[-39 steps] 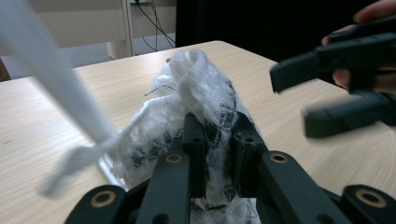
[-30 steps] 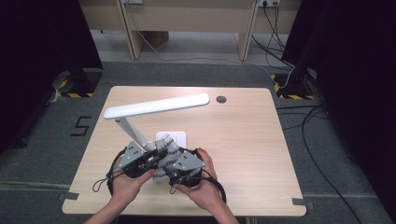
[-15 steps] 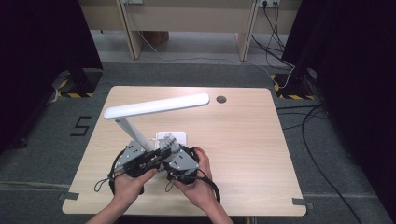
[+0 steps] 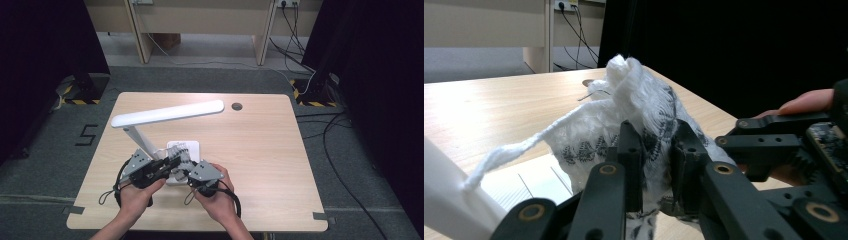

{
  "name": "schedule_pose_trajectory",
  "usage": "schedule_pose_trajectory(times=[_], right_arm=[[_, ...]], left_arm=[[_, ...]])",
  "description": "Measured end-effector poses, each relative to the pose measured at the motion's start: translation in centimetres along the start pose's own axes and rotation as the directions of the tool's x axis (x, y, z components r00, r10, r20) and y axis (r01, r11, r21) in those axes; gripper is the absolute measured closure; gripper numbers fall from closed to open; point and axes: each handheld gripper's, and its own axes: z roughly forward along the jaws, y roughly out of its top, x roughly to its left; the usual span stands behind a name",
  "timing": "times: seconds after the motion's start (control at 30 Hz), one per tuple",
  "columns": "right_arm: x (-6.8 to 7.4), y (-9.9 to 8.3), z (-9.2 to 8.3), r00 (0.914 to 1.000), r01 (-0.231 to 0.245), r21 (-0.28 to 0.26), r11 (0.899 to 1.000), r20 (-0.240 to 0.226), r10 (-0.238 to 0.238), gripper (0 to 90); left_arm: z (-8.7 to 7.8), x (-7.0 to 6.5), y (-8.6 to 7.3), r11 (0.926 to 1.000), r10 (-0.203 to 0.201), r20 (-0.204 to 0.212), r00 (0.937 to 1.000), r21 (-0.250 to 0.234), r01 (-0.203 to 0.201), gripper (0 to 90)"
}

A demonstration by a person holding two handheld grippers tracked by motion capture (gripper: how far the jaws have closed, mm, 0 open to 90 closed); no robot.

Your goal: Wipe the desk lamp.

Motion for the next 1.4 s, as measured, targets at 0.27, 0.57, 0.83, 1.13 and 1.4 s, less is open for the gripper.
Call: schedule_pose_trajectory(times=[0.27, 0.57, 0.83, 1.13, 1.4], right_arm=[[0.2, 0.1, -0.3, 0.9988, 0.031, -0.011, 0.999, 0.039, -0.030, 53.3], [0.8, 0.3, -0.2, 0.9882, 0.127, -0.005, 0.992, 0.087, -0.126, 56.3], [0.8, 0.4, -0.5, 0.9882, 0.133, -0.015, 0.991, 0.078, -0.132, 78.6], [0.1, 0.9, -0.9, 0.9948, 0.086, -0.029, 0.996, 0.058, -0.084, 81.3], [-0.7, 1.3, -0.6, 0.9957, 0.061, -0.023, 0.998, 0.072, -0.059, 81.3]], left_arm=[[0.0, 0.1, 0.0, 0.9999, 0.005, -0.007, 1.0000, 0.012, -0.005, 77.8], [0.0, -0.2, 0.0, 0.9999, 0.011, -0.001, 0.9999, 0.011, -0.011, 77.9], [0.0, -0.4, 0.1, 1.0000, 0.004, 0.004, 1.0000, 0.000, -0.004, 77.7], [-0.7, -0.3, 0.8, 0.9972, 0.067, 0.008, 0.9977, -0.034, -0.067, 57.5], [-5.1, 0.1, 0.8, 0.9892, 0.115, -0.032, 0.9928, -0.087, -0.118, 45.2]])
